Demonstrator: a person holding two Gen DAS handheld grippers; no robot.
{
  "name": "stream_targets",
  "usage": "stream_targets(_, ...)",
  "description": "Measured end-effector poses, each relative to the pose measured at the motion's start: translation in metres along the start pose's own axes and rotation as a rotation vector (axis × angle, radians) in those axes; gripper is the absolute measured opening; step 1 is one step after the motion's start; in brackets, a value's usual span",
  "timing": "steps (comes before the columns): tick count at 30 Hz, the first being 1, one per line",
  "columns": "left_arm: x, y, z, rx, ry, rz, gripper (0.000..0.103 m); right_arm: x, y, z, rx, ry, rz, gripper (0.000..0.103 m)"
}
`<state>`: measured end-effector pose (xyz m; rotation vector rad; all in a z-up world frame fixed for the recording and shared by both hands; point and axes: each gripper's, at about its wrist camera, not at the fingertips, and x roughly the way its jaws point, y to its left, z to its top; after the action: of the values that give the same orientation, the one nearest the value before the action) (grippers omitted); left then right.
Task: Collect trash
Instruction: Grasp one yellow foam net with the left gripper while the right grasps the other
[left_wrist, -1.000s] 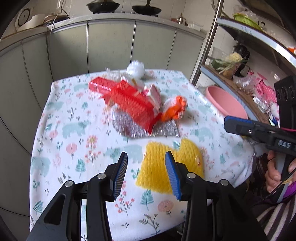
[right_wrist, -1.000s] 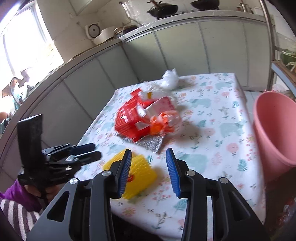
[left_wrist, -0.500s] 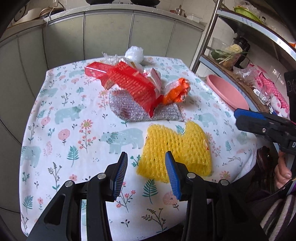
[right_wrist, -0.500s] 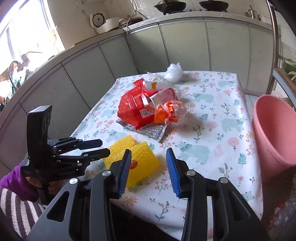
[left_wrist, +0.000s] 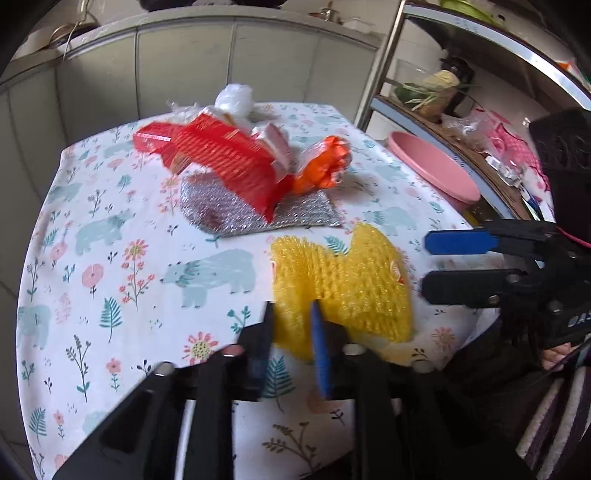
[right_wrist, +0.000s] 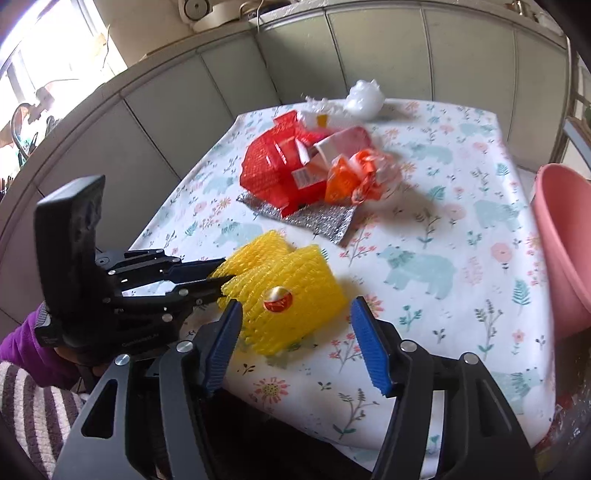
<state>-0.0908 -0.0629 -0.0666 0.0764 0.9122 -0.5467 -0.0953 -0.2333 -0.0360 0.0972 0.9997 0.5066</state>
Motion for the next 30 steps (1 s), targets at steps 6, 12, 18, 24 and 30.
stream_targets(6, -0.006, -0.003, 0.002, 0.020, -0.031, 0.012, 0.008, 0.018, 0.011, 0.001, -0.043, 0.040, -0.040, 0.065)
stream_targets(12, -0.014, 0.003, 0.004, -0.001, -0.064, 0.023, 0.008, 0.028, 0.003, 0.002, -0.026, 0.065, -0.057, 0.039)
stream_targets(18, -0.023, 0.009, 0.008, -0.022, -0.096, 0.035, 0.008, 0.021, -0.010, -0.001, 0.015, 0.035, -0.028, 0.011)
stream_targets(24, -0.035, 0.009, 0.017, -0.022, -0.137, 0.051, 0.008, -0.012, -0.013, 0.002, 0.000, -0.084, -0.053, 0.010)
stream_targets(30, -0.051, 0.002, 0.039, -0.012, -0.208, 0.056, 0.008, -0.043, -0.032, 0.005, 0.038, -0.190, -0.094, 0.010)
